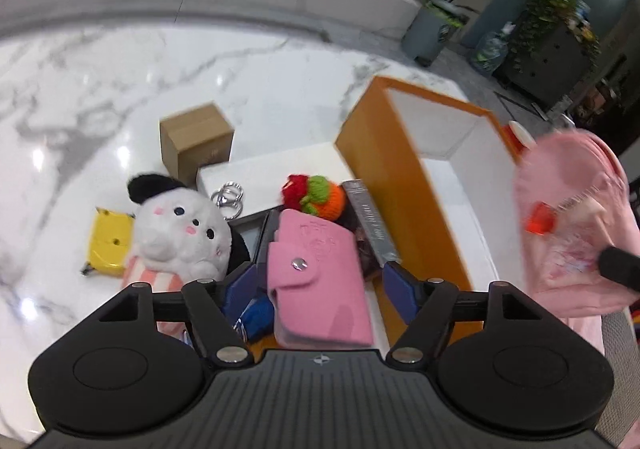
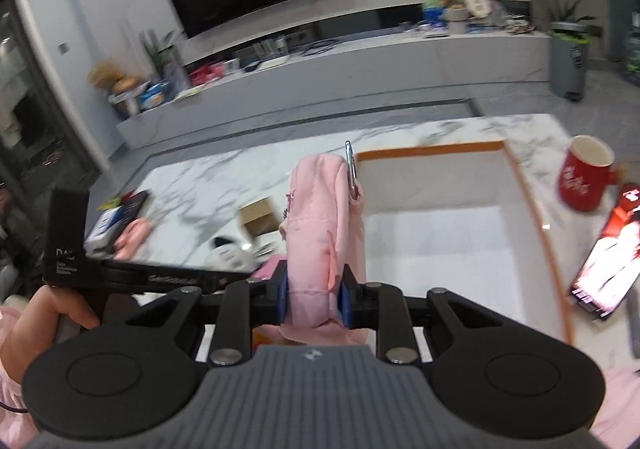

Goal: Organize objects
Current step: 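Carry the pink pouch over the shoebox with the right gripper while the left gripper grasps the pink wallet, then lower the pink wallet into the shoebox with the left gripper while the right gripper lowers the pouch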

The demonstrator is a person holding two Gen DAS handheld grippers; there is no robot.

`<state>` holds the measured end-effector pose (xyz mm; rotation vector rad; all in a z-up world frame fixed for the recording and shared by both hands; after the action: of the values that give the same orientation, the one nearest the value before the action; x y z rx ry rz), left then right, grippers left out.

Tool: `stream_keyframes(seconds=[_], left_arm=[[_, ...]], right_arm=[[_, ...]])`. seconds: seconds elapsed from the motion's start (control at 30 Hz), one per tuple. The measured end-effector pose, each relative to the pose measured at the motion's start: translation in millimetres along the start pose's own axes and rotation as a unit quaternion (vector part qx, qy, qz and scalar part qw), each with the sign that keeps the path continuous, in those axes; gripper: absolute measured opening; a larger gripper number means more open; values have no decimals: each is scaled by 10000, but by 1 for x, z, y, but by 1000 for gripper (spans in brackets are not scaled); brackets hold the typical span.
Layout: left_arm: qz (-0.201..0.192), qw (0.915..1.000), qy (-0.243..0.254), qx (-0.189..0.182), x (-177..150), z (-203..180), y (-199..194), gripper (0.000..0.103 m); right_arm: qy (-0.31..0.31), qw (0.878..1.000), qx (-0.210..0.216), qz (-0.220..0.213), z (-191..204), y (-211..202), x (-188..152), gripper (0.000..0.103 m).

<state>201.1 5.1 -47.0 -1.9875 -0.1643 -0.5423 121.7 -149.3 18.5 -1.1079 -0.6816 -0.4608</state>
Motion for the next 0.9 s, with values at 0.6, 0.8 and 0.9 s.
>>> stream_keyframes(seconds=[0.6,0.8,0.9], left_arm=[[309,9990,-199,-262,3,2,29,34],[-303,9994,145,14,0,-21,-2,33],[-633,9978,180,-113,3,-36,-26,33]], right_arm=[[791,9925,-632,682,-88,62,-22,26],[738,9932,-597,669,-91,57,-25,26],[703,9940,-579,607,-93,50,-26,26]])
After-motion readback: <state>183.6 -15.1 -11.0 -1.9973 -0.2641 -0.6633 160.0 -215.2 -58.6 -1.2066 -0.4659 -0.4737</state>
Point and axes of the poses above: each gripper's, at about its wrist camera, not at the fingertips, and y roughly the way its jaws point, z to its left, x to its top, the point moved 5 cm from there along y, roughly the way its jaws point, and after that the axes turned 2 degrees about z, right-handed, at the moved point
